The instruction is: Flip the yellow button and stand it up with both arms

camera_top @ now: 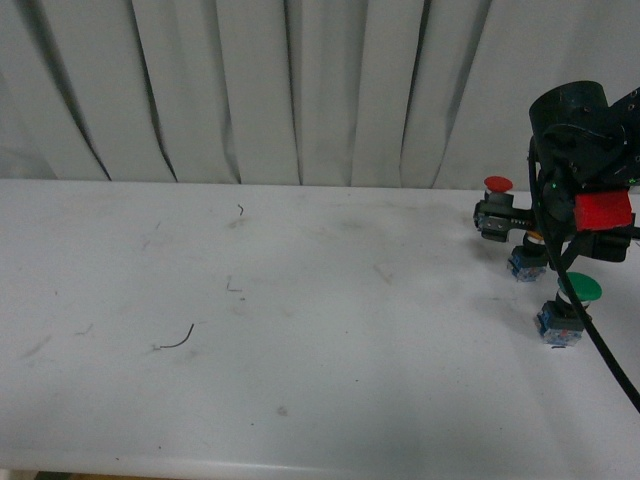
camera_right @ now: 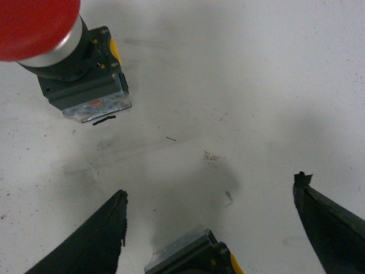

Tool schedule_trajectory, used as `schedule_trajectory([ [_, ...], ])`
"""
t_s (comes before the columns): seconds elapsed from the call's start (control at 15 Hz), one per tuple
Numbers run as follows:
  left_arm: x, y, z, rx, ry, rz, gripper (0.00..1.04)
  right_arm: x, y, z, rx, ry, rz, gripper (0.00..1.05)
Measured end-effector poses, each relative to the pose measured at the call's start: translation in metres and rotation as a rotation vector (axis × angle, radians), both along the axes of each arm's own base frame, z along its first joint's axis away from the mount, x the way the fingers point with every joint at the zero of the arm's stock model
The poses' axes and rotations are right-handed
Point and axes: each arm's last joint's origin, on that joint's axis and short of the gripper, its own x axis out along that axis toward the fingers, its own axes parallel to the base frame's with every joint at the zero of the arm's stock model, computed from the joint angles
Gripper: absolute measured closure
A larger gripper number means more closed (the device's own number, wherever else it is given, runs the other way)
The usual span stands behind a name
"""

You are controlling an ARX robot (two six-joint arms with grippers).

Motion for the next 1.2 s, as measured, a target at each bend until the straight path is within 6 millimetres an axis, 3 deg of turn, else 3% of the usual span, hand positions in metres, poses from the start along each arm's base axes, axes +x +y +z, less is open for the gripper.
schedule_trajectory([
  [0.07,0.0,0.0,0.0,0.0,0.0,0.0,0.07,0.001,0.0,0.001,0.006,-0.01,0.002,0.04],
  [0.33,0.0,0.0,0.0,0.0,0.0,0.0,0.07,-0.004,0.0,0.019,0.032,-0.065,0.022,0.06],
  [0.67,0.0,0.0,0.0,0.0,0.0,0.0,0.07,-0.033,-0.019,0.078,0.034,-0.274,0.076,0.06],
  [1.0,0.0,0.0,0.0,0.0,0.0,0.0,0.07,-0.1,-0.027,0.148,0.047,-0.582,0.181,0.06],
  [1.13,0.0,0.0,0.0,0.0,0.0,0.0,0.07,-0.154,-0.016,0.191,-0.035,-0.8,0.272,0.11],
  [1.2,0.0,0.0,0.0,0.0,0.0,0.0,0.07,-0.189,-0.009,0.201,-0.084,-0.803,0.31,0.22],
])
